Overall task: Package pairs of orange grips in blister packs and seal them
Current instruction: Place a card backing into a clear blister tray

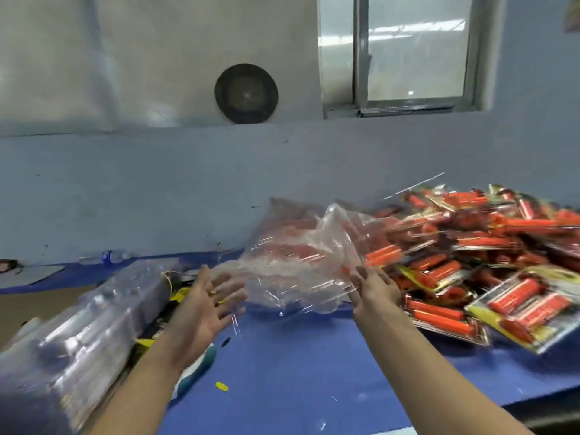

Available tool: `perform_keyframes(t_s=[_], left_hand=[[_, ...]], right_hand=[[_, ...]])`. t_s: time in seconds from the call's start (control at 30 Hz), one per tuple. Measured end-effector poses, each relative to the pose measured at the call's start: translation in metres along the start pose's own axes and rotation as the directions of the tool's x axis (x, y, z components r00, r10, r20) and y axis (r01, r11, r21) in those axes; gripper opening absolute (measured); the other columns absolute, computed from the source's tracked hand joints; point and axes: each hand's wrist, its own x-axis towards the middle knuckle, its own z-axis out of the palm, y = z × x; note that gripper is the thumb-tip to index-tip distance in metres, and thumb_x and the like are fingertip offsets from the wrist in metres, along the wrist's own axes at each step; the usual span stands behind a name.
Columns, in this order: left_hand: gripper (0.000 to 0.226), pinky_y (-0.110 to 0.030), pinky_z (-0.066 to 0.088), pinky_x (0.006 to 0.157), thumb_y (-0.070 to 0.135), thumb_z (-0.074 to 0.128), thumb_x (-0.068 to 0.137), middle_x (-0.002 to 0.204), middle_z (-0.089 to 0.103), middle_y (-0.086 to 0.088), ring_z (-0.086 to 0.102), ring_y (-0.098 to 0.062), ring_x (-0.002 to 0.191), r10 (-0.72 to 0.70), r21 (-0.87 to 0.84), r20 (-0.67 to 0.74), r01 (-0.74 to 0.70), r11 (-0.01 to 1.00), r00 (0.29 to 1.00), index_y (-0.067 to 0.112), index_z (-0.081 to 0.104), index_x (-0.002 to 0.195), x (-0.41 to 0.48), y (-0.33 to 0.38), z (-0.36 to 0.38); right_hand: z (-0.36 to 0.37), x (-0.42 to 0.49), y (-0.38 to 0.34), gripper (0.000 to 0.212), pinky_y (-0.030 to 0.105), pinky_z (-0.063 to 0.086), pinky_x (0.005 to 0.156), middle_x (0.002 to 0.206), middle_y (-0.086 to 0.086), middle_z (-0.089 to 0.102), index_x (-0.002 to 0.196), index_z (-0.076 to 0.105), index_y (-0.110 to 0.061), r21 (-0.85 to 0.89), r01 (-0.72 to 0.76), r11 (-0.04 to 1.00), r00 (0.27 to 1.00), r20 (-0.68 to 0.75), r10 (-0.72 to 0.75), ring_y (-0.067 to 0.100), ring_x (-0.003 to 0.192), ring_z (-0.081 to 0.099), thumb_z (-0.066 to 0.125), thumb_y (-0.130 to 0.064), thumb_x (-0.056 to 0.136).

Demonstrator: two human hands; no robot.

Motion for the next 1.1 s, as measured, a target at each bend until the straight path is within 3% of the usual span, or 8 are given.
perform_keyframes(t_s=[0.13, 0.23, 0.43, 0.6, 0.7, 0.8, 0.9, 1.1], left_hand=[[0.027, -0.032, 0.056, 0.063, 0.037, 0.051, 0.101, 0.098, 0.076, -0.007, 0.073, -0.018, 0.080, 0.124, 0.331, -0.079, -0.091, 0.939, 0.989, 0.016, 0.066, 0.106, 0.007, -0.051, 0.008], [0.015, -0.026, 0.049, 0.046, 0.020, 0.052, 0.102, 0.085, 0.070, -0.014, 0.065, -0.016, 0.056, 0.179, 0.490, -0.133, -0.092, 0.867, 0.975, 0.011, 0.064, 0.101, 0.026, -0.077, -0.002], [0.025, -0.027, 0.043, 0.048, 0.017, 0.043, 0.104, 0.073, 0.065, -0.011, 0.052, -0.020, 0.047, 0.077, 0.609, -0.311, 0.137, 0.781, 0.947, 0.011, 0.060, 0.086, 0.062, -0.126, -0.037], [0.014, -0.020, 0.037, 0.036, 0.010, 0.041, 0.103, 0.071, 0.061, -0.015, 0.046, -0.016, 0.037, 0.008, 0.575, -0.390, 0.237, 0.783, 0.921, 0.003, 0.053, 0.106, 0.075, -0.139, -0.052], [0.008, -0.025, 0.038, 0.044, 0.012, 0.043, 0.100, 0.076, 0.056, -0.016, 0.048, -0.022, 0.044, 0.001, 0.593, -0.375, 0.239, 0.769, 0.927, 0.010, 0.051, 0.102, 0.071, -0.134, -0.049], [0.015, -0.036, 0.052, 0.064, 0.024, 0.047, 0.099, 0.093, 0.067, -0.012, 0.064, -0.032, 0.073, 0.279, 0.880, -0.322, 0.178, 0.441, 0.905, 0.020, 0.055, 0.112, 0.060, -0.122, -0.055], [0.022, -0.039, 0.044, 0.074, 0.025, 0.048, 0.098, 0.106, 0.067, -0.010, 0.059, -0.036, 0.098, 0.555, 0.978, -0.207, 0.175, 0.111, 0.806, 0.015, 0.065, 0.108, 0.054, -0.100, -0.067], [0.036, -0.047, 0.039, 0.096, 0.032, 0.050, 0.097, 0.132, 0.056, -0.013, 0.047, -0.039, 0.118, 0.498, 0.902, -0.286, 0.405, -0.148, 0.819, 0.018, 0.060, 0.129, 0.065, -0.083, -0.102]], right_hand=[[-0.024, 0.020, 0.028, 0.005, 0.025, 0.050, 0.058, 0.081, 0.002, 0.067, 0.100, 0.061, -0.012, -0.022, 0.022, 1.000, 0.986, -0.166, -0.026, 0.010, 0.064, 0.062, 0.059, -0.012, 0.096], [-0.043, 0.030, 0.063, 0.004, 0.036, 0.054, 0.072, 0.081, 0.003, 0.065, 0.100, 0.054, -0.012, -0.080, -0.006, 0.997, 0.982, -0.188, -0.009, 0.015, 0.069, 0.063, 0.056, -0.013, 0.097], [-0.084, 0.031, 0.100, 0.022, 0.031, 0.025, 0.050, 0.068, 0.005, 0.033, 0.102, 0.046, -0.009, -0.406, -0.201, 0.891, 0.967, -0.229, 0.114, 0.020, 0.053, 0.028, 0.058, -0.021, 0.088], [-0.083, 0.000, 0.086, 0.036, 0.028, 0.033, 0.064, 0.088, -0.009, 0.049, 0.110, 0.049, -0.030, -0.500, 0.099, 0.860, 0.995, 0.069, -0.074, 0.012, 0.079, 0.049, 0.060, -0.037, 0.077], [-0.062, 0.004, 0.082, 0.037, 0.015, 0.039, 0.084, 0.121, -0.027, 0.055, 0.128, 0.051, -0.039, -0.576, 0.434, 0.692, 0.878, 0.442, -0.183, -0.007, 0.114, 0.051, 0.051, -0.022, 0.096], [-0.043, 0.025, 0.094, 0.043, 0.014, 0.033, 0.097, 0.133, -0.022, 0.050, 0.137, 0.047, -0.032, -0.618, 0.700, 0.357, 0.697, 0.700, -0.154, -0.004, 0.123, 0.044, 0.048, -0.016, 0.096], [-0.032, 0.048, 0.116, 0.044, 0.015, 0.031, 0.098, 0.134, -0.009, 0.052, 0.138, 0.047, -0.024, -0.598, 0.793, 0.116, 0.609, 0.781, -0.141, 0.008, 0.124, 0.043, 0.051, -0.013, 0.095], [-0.017, 0.064, 0.148, 0.042, 0.035, 0.038, 0.101, 0.126, 0.001, 0.058, 0.133, 0.053, -0.018, -0.533, 0.840, -0.101, 0.519, 0.844, -0.136, 0.024, 0.117, 0.050, 0.054, -0.013, 0.092]])
